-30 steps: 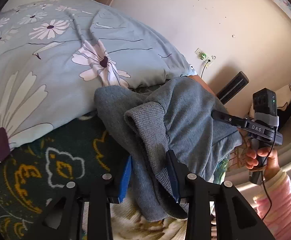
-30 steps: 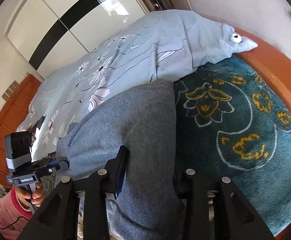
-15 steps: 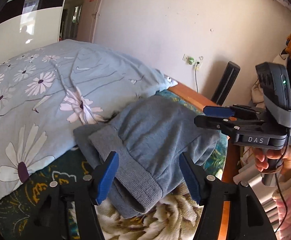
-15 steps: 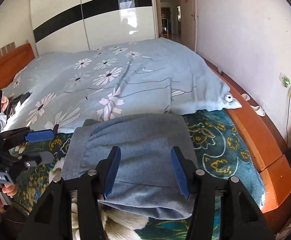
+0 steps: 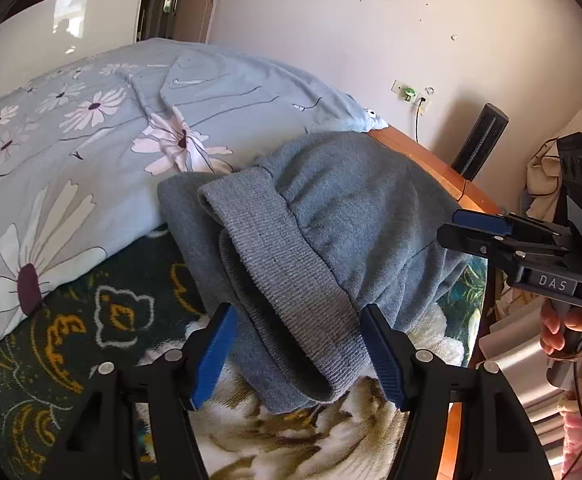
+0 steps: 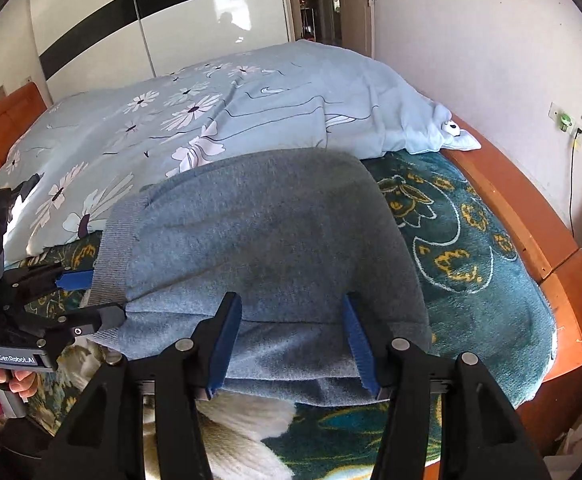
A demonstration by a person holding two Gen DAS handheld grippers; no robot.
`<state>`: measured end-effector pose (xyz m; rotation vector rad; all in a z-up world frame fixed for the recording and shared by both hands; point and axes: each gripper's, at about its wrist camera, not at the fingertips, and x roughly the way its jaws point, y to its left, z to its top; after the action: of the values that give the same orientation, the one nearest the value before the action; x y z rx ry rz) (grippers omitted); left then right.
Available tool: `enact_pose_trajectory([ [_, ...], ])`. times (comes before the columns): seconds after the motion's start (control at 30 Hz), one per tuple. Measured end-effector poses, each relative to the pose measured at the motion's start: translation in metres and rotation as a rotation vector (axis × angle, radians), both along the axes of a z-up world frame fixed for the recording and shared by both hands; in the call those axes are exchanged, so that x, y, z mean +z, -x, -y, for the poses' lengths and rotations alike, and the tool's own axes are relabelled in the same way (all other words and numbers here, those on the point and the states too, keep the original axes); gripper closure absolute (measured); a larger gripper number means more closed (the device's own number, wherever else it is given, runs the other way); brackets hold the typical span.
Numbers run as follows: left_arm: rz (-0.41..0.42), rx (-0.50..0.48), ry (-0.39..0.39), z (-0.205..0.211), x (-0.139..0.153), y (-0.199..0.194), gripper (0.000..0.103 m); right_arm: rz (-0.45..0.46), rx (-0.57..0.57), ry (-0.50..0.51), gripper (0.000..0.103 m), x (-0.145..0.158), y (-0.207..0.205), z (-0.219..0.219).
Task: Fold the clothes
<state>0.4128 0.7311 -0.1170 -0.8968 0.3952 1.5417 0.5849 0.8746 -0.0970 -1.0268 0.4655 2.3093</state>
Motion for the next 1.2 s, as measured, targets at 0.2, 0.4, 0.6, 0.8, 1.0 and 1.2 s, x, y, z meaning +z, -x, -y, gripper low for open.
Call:
enact_pose_trajectory([
  [0.2,-0.089,0.037,-0.015,0.023,0.015,-0.008,0.029,-0.025,0.008,-0.014,0.044,0.011,0.0,0.029],
  [0.4,-0.088,0.077,-0.041,0.045,0.025,-0.004,0.013,-0.042,-0.007,-0.011,0.034,0.012,0.0,0.052],
  [0.6,-0.037,0.113,-0.081,0.059,0.034,0.0,0.0,-0.059,-0.041,0.0,0.01,0.013,-0.001,0.063],
  [0.8,-0.042,0.116,-0.087,0.064,0.042,-0.004,0.0,-0.056,-0.079,-0.003,0.006,0.016,-0.002,0.071],
  [1.0,-0.093,0.133,-0.073,0.069,0.053,-0.01,0.0,-0.014,-0.115,-0.014,0.0,0.024,-0.005,0.078],
  [1.2,-0.144,0.15,-0.058,0.073,0.064,-0.016,0.0,0.005,-0.124,-0.01,0.0,0.039,-0.008,0.089],
])
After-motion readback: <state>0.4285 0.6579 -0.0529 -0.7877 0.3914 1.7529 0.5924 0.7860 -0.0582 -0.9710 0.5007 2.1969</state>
